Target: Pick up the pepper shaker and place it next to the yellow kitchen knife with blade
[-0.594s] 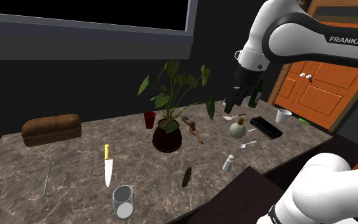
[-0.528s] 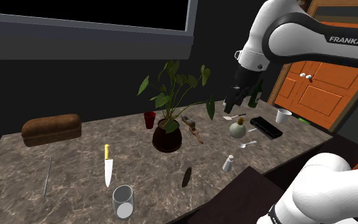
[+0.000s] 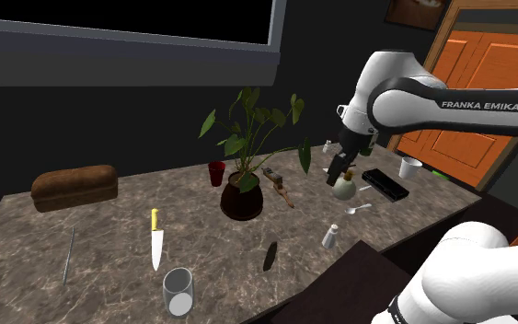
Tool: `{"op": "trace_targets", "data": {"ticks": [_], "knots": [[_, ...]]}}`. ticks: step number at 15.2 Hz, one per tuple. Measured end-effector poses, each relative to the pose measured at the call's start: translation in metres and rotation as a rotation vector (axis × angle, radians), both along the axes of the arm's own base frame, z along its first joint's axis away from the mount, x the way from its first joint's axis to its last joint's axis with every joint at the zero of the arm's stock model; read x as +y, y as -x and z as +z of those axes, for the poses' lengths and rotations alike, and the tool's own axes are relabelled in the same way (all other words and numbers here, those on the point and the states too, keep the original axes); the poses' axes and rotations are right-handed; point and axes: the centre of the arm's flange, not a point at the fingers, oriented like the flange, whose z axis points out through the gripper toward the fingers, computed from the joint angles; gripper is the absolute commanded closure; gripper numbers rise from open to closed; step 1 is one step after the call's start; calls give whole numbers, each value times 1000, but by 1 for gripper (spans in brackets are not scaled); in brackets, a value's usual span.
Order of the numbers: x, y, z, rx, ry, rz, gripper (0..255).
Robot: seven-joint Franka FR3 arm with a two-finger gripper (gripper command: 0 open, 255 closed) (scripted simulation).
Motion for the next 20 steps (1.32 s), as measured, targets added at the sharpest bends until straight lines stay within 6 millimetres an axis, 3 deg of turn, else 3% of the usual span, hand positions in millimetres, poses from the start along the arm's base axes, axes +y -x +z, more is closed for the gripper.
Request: {"op": "trace_targets", "data": {"ticks": [20], "knots": [[-109, -16, -236, 35, 67, 162, 0]]}}
